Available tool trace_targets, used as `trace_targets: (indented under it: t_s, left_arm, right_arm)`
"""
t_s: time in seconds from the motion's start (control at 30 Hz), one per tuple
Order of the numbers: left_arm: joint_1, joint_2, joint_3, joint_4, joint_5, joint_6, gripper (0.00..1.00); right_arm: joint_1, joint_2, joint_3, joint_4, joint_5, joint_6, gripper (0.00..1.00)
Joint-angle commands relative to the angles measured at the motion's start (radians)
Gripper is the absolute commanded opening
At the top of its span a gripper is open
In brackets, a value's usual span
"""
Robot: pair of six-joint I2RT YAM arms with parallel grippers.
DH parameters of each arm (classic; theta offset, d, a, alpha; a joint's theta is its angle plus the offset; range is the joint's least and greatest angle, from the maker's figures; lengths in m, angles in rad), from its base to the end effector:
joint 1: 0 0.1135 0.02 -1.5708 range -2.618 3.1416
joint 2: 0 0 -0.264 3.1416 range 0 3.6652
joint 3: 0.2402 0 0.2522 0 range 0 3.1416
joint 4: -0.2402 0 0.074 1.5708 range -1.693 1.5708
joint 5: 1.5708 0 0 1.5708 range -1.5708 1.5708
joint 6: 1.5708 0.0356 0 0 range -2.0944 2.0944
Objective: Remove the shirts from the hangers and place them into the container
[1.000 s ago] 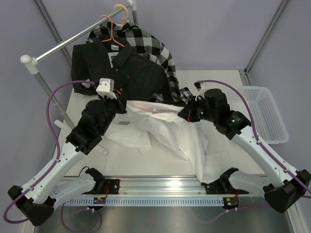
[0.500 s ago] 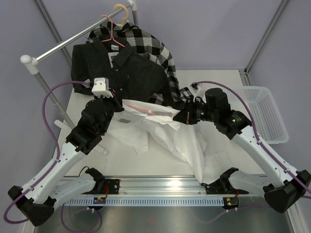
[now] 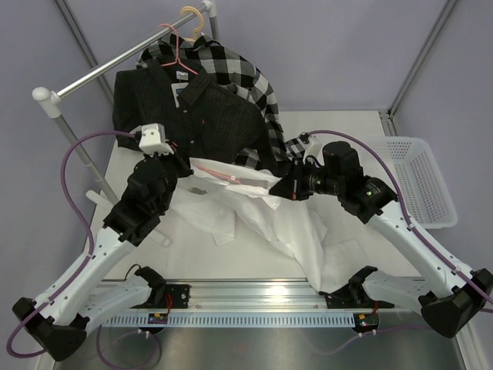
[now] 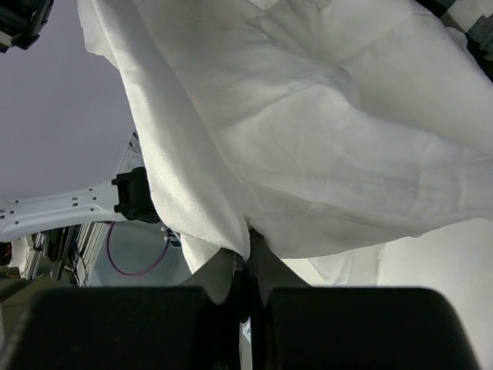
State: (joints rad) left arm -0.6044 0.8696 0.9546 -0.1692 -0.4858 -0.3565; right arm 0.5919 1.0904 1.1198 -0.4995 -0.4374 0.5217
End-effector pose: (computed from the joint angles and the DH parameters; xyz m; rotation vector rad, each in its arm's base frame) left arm 0.1689 -0.0964 0.3869 -0.1653 1.6473 -0.3310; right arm 0.1873 0.1441 0.3667 -0.3719 2.1585 1.1132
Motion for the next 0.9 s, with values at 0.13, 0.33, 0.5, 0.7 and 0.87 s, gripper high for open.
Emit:
trace_targets:
  t_s: [0.13, 0.33, 0.5, 0.7, 0.87]
  left_arm:
    - [0.041, -0.023, 0.006, 0.122, -0.157, -0.105, 0.00]
    - [0.054, -0.052, -0.007, 0.123, -0.194, -0.114, 0.00]
    - [0.094, -0.061, -0.014, 0.112, -0.218, -0.142, 0.00]
    - [0.112, -0.079, -0.030, 0.129, -0.208, -0.147, 0.00]
    - [0.135, -0.101, -0.034, 0.125, -0.207, -0.177, 0.00]
  right_arm:
    - [0.098, 0.012, 0.045, -0.028, 0.005, 0.037, 0.00]
    - [0.098, -0.014, 0.017, -0.048, 0.066, 0.037, 0.00]
    - [0.100, -0.046, -0.015, -0.087, 0.091, 0.035, 0.00]
    - [0.097, -0.113, -0.046, -0.174, 0.210, -0.018, 0.00]
    - [0.086, -0.113, -0.142, -0.160, 0.165, -0.023, 0.00]
